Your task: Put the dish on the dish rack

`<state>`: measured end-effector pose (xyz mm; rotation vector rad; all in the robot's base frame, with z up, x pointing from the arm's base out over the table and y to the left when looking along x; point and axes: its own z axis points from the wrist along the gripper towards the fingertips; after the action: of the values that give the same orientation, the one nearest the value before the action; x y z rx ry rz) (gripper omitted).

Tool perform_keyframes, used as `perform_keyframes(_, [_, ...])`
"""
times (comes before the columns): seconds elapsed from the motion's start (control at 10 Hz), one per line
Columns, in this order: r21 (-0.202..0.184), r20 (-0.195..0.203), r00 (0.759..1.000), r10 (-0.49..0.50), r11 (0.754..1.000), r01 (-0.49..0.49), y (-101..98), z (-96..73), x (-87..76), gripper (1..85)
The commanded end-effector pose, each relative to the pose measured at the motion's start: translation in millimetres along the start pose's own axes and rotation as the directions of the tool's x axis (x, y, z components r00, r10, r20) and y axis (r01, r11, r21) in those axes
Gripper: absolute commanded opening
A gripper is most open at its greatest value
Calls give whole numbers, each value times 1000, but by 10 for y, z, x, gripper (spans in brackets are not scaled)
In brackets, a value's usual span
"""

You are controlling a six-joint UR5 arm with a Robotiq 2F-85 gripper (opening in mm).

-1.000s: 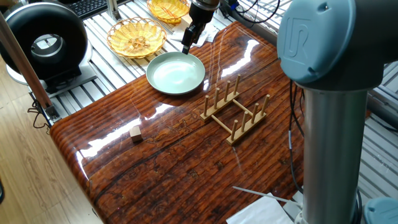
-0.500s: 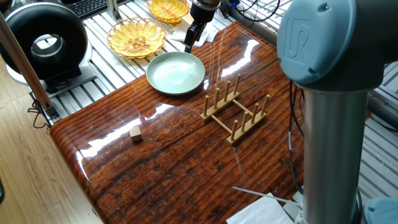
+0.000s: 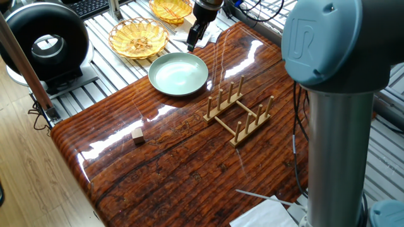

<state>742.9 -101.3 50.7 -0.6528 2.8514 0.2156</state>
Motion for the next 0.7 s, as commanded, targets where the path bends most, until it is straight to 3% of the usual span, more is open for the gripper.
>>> perform_keyframes(0.0, [-18,13,1000,17,1000,-17,-32,147,-101,700])
perform_keyframes(0.3, [-72,10,998,60,996,-60,93,245,-127,653])
perform_keyframes(0.6, [-87,-1,998,66,994,-65,149,292,-93,587])
